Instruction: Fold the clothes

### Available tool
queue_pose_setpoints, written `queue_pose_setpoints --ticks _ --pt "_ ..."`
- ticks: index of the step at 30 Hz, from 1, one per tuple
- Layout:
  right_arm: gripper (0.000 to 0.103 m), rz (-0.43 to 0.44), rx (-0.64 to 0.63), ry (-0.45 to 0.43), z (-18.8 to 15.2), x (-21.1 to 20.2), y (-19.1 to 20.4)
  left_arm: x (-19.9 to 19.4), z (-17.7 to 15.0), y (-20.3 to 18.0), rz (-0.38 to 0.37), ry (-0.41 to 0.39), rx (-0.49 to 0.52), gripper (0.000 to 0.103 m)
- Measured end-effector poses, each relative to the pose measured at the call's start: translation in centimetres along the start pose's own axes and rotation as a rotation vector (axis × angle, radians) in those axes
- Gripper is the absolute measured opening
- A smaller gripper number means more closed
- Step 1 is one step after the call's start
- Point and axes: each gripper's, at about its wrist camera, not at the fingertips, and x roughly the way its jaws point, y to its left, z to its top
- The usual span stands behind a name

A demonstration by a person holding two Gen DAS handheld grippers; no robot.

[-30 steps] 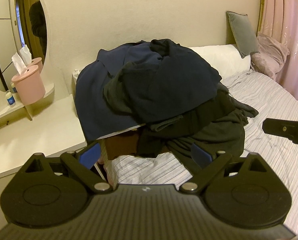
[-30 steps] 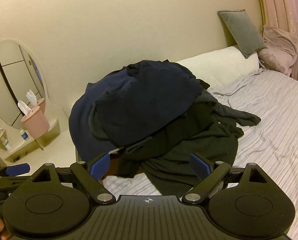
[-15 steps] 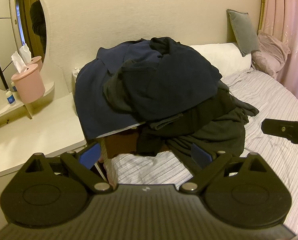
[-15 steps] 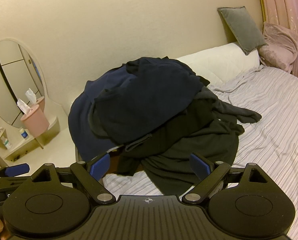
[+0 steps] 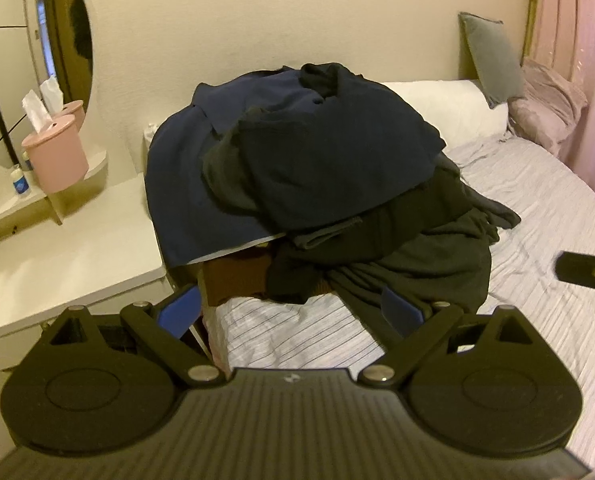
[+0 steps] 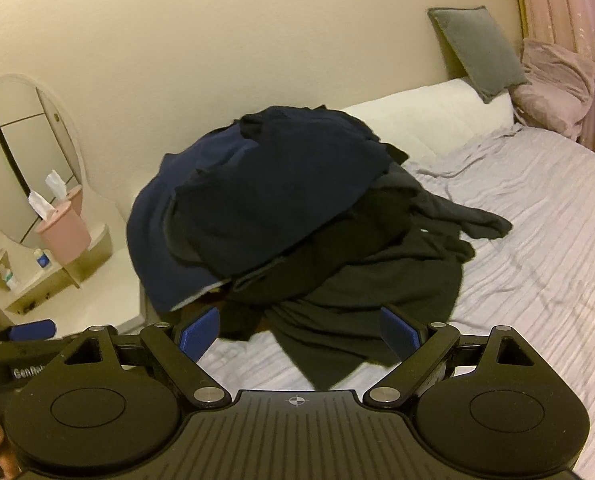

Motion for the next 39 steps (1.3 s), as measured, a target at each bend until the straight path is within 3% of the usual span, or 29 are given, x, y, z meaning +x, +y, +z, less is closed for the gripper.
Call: queue_pose_setpoints --ticks 5,10,17,24,31,39 --pt "0.089 -0.011 0.04 0.001 0.2 -0.6 -4.4 -0.4 0.2 -1.3 0.032 0.002 0.014 0.095" --pt "0.089 0.042 0.038 -0.03 1.2 -0.9 -6.4 -0.5 0.9 -2.1 0.032 0.007 0.046 0.098" --pt "0.089 0.071 0.09 -0.043 3.2 2.3 -7.2 4.0 4.5 -1.9 0.018 -0.012 0.171 0.1" --pt "0.089 0.07 0.056 -0.058 7.7 10.5 -7.3 14.7 11.3 -3.5 -0.094 -0.094 0.439 0.1" --pt "0.089 0.049 0.135 -0.036 15.5 22.9 -11.0 25.5 18.4 -4.6 -0.236 -0.139 0.52 0.099" --pt "0.089 0.088 0.232 0.001 20.1 34.1 -13.9 33.3 20.9 -5.7 -0.354 -0.093 0.603 0.094"
